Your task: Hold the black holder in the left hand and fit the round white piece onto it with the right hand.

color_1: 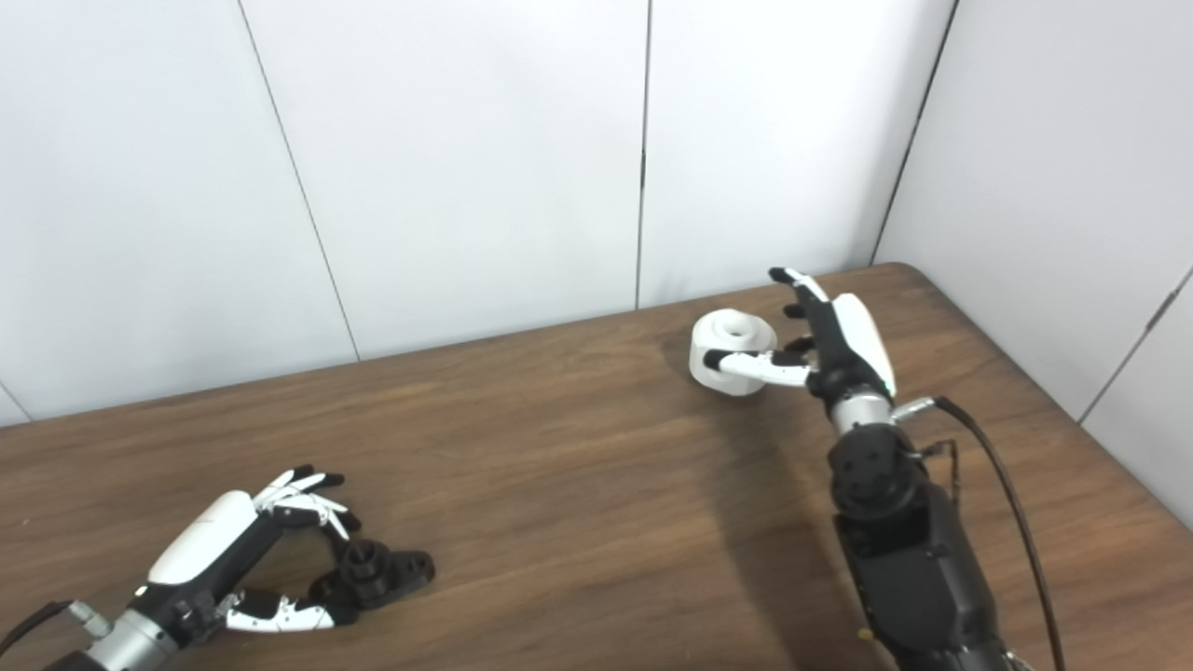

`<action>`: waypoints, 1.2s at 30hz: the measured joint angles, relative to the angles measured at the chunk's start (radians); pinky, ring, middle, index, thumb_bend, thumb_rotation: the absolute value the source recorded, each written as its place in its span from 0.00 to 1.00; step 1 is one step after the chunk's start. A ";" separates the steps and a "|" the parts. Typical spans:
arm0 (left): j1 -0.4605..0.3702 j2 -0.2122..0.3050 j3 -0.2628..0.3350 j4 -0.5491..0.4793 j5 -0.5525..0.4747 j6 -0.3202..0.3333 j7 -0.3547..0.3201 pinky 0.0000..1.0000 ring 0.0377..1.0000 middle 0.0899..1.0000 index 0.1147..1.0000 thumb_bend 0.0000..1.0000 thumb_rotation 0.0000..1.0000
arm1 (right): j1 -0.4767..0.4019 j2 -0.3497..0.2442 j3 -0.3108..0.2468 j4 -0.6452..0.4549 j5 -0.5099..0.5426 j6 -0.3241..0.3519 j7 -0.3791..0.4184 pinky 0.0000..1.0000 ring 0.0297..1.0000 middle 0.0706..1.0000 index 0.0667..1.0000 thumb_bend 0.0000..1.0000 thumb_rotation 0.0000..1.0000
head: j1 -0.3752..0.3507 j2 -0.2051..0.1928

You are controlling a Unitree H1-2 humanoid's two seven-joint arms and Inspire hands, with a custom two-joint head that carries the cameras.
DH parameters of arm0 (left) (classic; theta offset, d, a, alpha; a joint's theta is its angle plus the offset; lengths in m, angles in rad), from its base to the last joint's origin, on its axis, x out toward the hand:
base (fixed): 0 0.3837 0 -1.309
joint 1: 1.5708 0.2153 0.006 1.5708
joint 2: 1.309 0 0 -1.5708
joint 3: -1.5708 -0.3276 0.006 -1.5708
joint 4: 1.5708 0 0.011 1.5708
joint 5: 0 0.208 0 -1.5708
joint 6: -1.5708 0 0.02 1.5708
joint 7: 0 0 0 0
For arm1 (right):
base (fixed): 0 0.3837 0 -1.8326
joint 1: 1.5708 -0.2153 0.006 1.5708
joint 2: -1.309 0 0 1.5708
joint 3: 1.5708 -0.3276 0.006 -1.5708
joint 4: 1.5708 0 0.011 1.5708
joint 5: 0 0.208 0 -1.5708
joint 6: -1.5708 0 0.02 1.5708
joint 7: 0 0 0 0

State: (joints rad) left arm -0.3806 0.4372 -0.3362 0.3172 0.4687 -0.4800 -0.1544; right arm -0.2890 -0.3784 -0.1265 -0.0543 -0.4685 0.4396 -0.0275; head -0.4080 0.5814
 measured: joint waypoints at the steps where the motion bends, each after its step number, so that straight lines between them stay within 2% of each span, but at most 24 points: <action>1: 0.000 0.000 0.001 0.000 -0.002 0.000 -0.004 1.00 0.91 0.67 0.42 0.52 0.04 | 0.000 0.000 0.008 0.007 -0.006 0.000 -0.002 0.74 0.95 0.95 0.87 0.83 0.40 | 0.000 0.000; 8: 0.000 0.000 0.009 -0.003 -0.005 0.001 -0.015 1.00 0.91 0.67 0.41 0.52 0.04 | -0.013 -0.021 0.012 0.065 -0.013 -0.001 -0.018 0.71 0.94 0.95 0.85 0.82 0.38 | 0.002 0.000; 10: 0.000 0.000 0.009 -0.004 -0.005 0.002 -0.017 1.00 0.91 0.67 0.41 0.52 0.05 | -0.021 -0.022 0.012 0.072 -0.014 -0.004 -0.028 0.77 0.97 0.95 0.85 0.82 0.39 | 0.002 -0.002; 12: 0.000 0.000 0.010 -0.004 -0.005 0.002 -0.018 1.00 0.91 0.67 0.41 0.52 0.05 | -0.028 -0.025 0.017 0.085 -0.019 -0.008 -0.036 0.80 0.98 0.95 0.84 0.81 0.39 | 0.002 -0.002; 15: 0.000 0.000 0.010 -0.004 -0.006 0.002 -0.019 1.00 0.91 0.67 0.41 0.52 0.05 | -0.033 -0.026 0.024 0.096 -0.023 -0.008 -0.042 0.79 0.97 0.95 0.84 0.81 0.38 | 0.000 -0.002; 25: 0.000 0.001 0.009 -0.004 -0.011 0.002 -0.021 1.00 0.90 0.66 0.41 0.52 0.04 | -0.033 -0.048 0.029 0.094 -0.027 -0.016 -0.054 0.68 0.95 0.94 0.83 0.81 0.36 | -0.006 -0.005; 30: 0.001 0.003 0.010 -0.004 -0.013 0.002 -0.023 1.00 0.90 0.67 0.42 0.52 0.04 | -0.033 -0.061 0.032 0.097 -0.030 -0.018 -0.058 0.75 0.97 0.94 0.84 0.82 0.37 | -0.003 -0.003; 34: 0.001 0.003 0.010 -0.005 -0.014 0.002 -0.023 1.00 0.90 0.67 0.41 0.52 0.05 | -0.033 -0.063 0.044 0.112 -0.031 -0.017 -0.055 0.75 0.98 0.95 0.84 0.82 0.41 | -0.003 -0.003; 36: 0.001 0.003 0.011 -0.006 -0.014 0.002 -0.024 1.00 0.90 0.67 0.41 0.52 0.04 | -0.033 -0.067 0.054 0.124 -0.034 -0.017 -0.053 0.74 0.98 0.95 0.83 0.82 0.39 | 0.000 -0.002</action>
State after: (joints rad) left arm -0.3799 0.4401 -0.3256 0.3115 0.4548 -0.4779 -0.1782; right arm -0.3222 -0.4458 -0.0722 0.0698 -0.5021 0.4225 -0.0807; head -0.4080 0.5798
